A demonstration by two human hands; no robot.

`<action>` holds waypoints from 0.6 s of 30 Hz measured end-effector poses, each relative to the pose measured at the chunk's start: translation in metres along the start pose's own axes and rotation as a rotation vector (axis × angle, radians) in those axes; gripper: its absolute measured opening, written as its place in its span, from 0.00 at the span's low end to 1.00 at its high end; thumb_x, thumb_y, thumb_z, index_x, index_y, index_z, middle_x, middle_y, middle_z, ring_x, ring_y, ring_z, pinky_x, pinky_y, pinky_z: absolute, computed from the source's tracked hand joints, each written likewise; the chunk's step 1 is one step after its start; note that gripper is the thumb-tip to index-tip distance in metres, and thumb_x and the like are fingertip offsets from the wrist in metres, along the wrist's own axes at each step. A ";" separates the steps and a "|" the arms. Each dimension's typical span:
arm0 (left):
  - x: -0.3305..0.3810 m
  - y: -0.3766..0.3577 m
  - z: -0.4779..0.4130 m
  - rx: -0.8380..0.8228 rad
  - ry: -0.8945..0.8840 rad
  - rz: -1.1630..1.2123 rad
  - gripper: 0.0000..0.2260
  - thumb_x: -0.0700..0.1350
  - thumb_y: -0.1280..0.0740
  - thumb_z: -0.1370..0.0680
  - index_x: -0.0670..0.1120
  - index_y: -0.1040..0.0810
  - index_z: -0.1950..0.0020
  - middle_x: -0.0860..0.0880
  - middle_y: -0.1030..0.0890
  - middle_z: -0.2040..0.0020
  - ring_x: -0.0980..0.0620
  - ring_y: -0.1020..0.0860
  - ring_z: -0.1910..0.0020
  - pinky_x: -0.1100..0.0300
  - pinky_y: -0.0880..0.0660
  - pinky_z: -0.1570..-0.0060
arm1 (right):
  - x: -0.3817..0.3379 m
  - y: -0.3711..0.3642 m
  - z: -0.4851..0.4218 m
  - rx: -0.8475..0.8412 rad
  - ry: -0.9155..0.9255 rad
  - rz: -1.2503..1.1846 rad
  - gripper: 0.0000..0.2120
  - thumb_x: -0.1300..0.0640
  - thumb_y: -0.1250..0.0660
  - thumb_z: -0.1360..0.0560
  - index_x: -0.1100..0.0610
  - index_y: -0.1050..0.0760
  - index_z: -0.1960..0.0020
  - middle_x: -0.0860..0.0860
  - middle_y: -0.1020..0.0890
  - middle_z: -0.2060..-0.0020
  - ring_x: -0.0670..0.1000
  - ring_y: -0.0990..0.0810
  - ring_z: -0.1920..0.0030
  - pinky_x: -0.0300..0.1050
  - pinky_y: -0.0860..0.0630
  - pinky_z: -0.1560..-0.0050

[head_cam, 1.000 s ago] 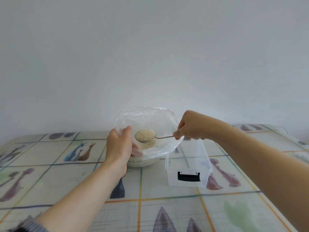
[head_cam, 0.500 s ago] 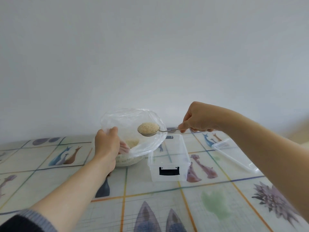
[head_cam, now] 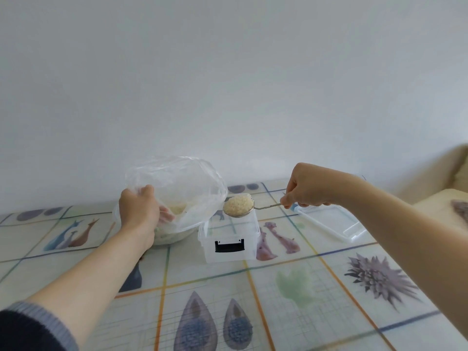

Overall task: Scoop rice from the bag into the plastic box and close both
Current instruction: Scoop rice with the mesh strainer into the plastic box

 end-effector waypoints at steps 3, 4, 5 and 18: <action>-0.001 0.001 -0.001 0.017 0.001 -0.003 0.18 0.45 0.44 0.19 0.32 0.27 0.39 0.43 0.22 0.79 0.47 0.22 0.84 0.66 0.31 0.85 | -0.001 -0.015 -0.007 0.037 0.007 0.060 0.09 0.55 0.28 0.28 0.62 0.17 0.56 0.52 0.24 0.72 0.52 0.28 0.72 0.40 0.31 0.70; -0.001 0.002 -0.001 0.021 0.000 0.003 0.18 0.45 0.44 0.19 0.32 0.27 0.40 0.43 0.22 0.79 0.47 0.22 0.84 0.67 0.33 0.87 | -0.002 -0.021 -0.009 0.047 0.013 0.078 0.09 0.55 0.28 0.28 0.61 0.19 0.57 0.52 0.24 0.72 0.52 0.26 0.70 0.41 0.30 0.67; -0.002 0.002 -0.001 0.023 0.000 0.009 0.18 0.45 0.44 0.19 0.32 0.27 0.41 0.44 0.22 0.80 0.47 0.22 0.83 0.68 0.34 0.87 | -0.003 -0.027 -0.012 0.057 0.020 0.102 0.08 0.55 0.29 0.28 0.60 0.21 0.60 0.52 0.24 0.71 0.53 0.26 0.69 0.42 0.29 0.66; -0.009 0.002 -0.009 0.003 0.046 0.076 0.22 0.47 0.43 0.20 0.31 0.29 0.36 0.44 0.22 0.80 0.45 0.21 0.81 0.57 0.28 0.65 | -0.015 -0.060 -0.019 0.363 0.077 0.347 0.06 0.54 0.33 0.24 0.52 0.19 0.50 0.51 0.17 0.54 0.57 0.20 0.55 0.46 0.29 0.60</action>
Point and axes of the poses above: each hand's wrist, its own z-axis away from the middle knuckle, its own y-axis out of the back of the hand, x = y × z, the point moved 3 cm from there along -z, towards the middle knuckle
